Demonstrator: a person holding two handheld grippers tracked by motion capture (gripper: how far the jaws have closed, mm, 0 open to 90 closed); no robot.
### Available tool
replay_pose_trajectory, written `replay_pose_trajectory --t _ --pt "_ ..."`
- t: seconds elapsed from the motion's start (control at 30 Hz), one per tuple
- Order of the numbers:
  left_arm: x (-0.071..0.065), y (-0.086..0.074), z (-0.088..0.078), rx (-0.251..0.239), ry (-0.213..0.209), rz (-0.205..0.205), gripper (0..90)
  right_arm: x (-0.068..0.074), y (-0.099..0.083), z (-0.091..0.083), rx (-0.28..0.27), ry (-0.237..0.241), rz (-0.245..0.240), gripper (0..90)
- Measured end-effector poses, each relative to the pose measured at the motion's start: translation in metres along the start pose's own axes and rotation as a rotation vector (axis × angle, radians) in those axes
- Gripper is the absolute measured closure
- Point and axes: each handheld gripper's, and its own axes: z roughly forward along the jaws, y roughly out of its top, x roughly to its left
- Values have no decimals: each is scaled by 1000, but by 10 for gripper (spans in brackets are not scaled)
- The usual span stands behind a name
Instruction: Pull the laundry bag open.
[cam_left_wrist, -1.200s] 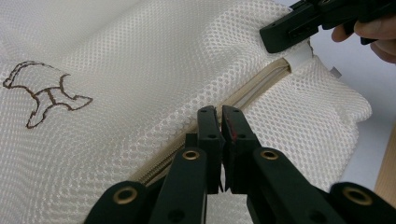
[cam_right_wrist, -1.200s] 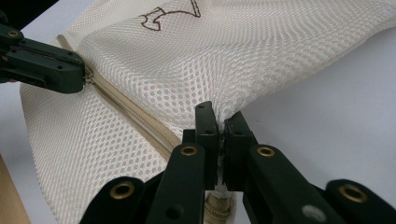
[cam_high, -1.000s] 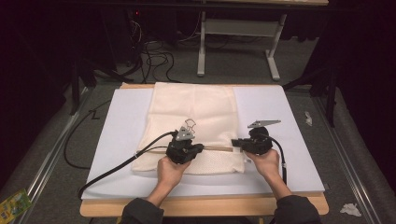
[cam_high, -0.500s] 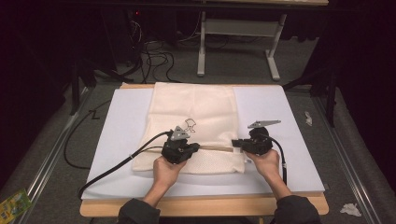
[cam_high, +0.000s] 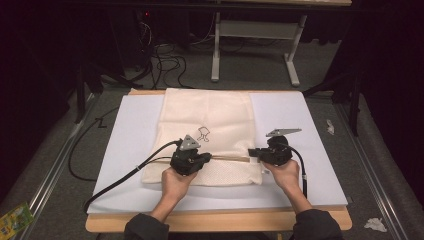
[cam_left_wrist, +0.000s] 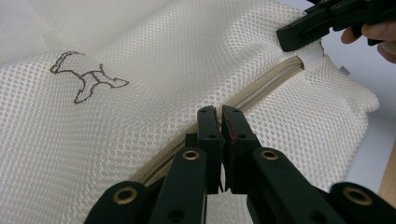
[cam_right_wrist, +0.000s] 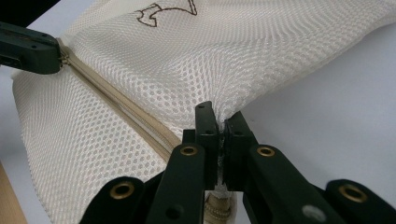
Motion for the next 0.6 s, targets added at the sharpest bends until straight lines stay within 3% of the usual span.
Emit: replay_pose_trajectory --t 0.6 --pt "6 -1 -7 -10 6 -10 872 0 2 -1 -2 -8 -6 889"
